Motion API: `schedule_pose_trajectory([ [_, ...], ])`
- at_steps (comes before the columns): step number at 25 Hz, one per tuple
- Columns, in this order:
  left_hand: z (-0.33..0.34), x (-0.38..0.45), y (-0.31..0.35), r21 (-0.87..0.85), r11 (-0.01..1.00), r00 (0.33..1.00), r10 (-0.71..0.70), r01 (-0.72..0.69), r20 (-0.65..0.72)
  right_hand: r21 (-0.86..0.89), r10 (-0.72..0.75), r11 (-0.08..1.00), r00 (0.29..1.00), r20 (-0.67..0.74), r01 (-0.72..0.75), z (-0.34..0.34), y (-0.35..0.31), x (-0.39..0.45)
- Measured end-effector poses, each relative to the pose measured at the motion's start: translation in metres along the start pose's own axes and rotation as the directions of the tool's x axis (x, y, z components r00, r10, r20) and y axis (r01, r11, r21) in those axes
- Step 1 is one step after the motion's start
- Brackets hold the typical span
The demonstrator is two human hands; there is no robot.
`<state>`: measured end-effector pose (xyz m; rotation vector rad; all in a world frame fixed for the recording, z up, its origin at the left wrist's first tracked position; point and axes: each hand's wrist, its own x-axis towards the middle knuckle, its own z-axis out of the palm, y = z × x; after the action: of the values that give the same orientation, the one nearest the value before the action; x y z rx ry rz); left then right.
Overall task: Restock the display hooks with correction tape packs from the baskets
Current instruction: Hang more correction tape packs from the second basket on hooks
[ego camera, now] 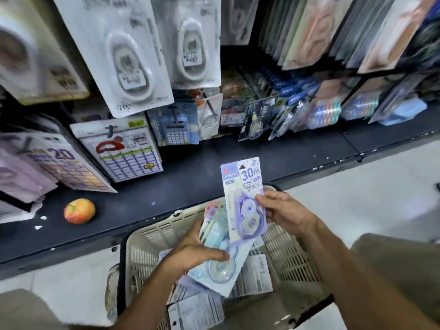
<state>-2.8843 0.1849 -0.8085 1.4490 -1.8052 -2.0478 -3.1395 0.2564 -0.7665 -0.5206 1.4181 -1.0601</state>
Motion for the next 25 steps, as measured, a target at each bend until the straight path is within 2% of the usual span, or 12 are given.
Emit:
schedule_pose_trajectory([
  [3,-0.015,-0.017,0.088,0.011,0.973,0.970,0.231,-0.231,-0.077,-0.161,-0.187,0.967,0.978,0.088,0.200,0.002,-0.125,-0.023],
  [5,-0.028,-0.036,0.149,-0.016,0.929,0.923,0.365,-0.369,-0.119,-0.191,-0.384,0.900,0.920,0.072,0.391,-0.001,-0.209,-0.050],
  [8,-0.054,-0.073,0.221,0.021,0.856,0.844,0.513,-0.516,-0.153,-0.095,-0.631,0.776,0.770,-0.093,0.624,-0.012,-0.282,-0.082],
  [10,-0.072,-0.094,0.257,0.026,0.812,0.800,0.580,-0.583,-0.154,-0.111,-0.697,0.711,0.676,-0.241,0.694,-0.028,-0.295,-0.083],
  [12,-0.082,-0.105,0.277,-0.025,0.768,0.760,0.629,-0.640,-0.162,-0.224,-0.675,0.724,0.603,-0.425,0.653,-0.050,-0.293,-0.071],
  [15,-0.082,-0.111,0.286,-0.163,0.745,0.763,0.631,-0.647,-0.143,-0.301,-0.584,0.792,0.515,-0.627,0.532,-0.082,-0.285,-0.052],
  [18,-0.076,-0.107,0.285,-0.241,0.726,0.763,0.633,-0.644,-0.130,-0.292,-0.539,0.819,0.488,-0.687,0.493,-0.097,-0.287,-0.048],
  [21,-0.073,-0.099,0.288,-0.289,0.700,0.751,0.646,-0.653,-0.133,-0.332,-0.538,0.816,0.413,-0.735,0.474,-0.098,-0.296,-0.052],
  [23,-0.070,-0.095,0.291,-0.322,0.678,0.738,0.664,-0.661,-0.118,-0.416,-0.565,0.808,0.348,-0.748,0.417,-0.094,-0.297,-0.055],
  [25,-0.066,-0.091,0.292,-0.359,0.663,0.736,0.667,-0.657,-0.115,-0.581,-0.640,0.767,0.265,-0.721,0.270,-0.083,-0.297,-0.060],
])
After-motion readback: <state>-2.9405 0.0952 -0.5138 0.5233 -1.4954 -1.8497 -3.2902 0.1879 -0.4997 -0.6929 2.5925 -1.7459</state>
